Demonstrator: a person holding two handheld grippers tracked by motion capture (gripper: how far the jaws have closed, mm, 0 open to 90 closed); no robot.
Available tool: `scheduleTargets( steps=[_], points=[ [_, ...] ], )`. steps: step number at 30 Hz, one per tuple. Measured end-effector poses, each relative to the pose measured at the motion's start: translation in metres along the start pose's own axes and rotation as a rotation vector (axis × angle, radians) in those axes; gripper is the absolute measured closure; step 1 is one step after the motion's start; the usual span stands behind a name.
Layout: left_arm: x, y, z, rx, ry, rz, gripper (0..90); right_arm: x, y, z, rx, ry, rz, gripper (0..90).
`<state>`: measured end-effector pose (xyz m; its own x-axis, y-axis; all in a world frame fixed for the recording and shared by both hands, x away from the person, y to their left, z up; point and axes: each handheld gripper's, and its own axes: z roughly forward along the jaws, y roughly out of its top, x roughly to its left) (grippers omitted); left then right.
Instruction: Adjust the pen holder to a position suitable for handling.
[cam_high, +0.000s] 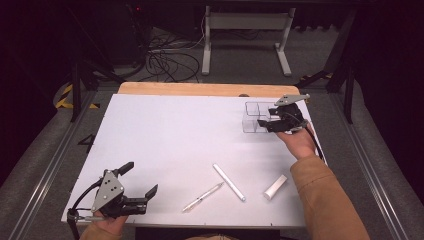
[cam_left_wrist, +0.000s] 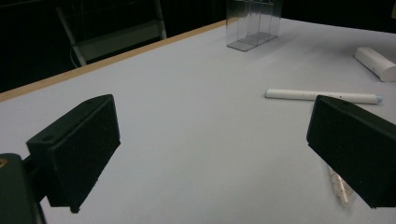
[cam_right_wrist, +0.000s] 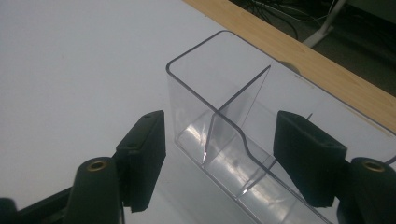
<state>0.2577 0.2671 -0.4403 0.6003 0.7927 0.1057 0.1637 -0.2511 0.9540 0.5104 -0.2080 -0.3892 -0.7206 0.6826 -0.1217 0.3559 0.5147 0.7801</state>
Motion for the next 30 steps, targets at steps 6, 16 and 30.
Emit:
scheduleTargets(
  steps=[6,16,30],
  points=[
    [0.0,0.0,0.0,0.002,-0.001,0.006,3.4,-0.002,0.0,0.014,0.021,0.005,0.018,37.6],
    [0.0,0.0,0.001,0.006,-0.004,0.001,3.4,-0.003,-0.001,0.026,0.054,0.004,0.017,41.5],
    [0.0,-0.001,0.001,0.004,-0.006,-0.004,3.4,0.001,-0.001,0.039,0.098,-0.006,-0.022,43.6]
  ],
)
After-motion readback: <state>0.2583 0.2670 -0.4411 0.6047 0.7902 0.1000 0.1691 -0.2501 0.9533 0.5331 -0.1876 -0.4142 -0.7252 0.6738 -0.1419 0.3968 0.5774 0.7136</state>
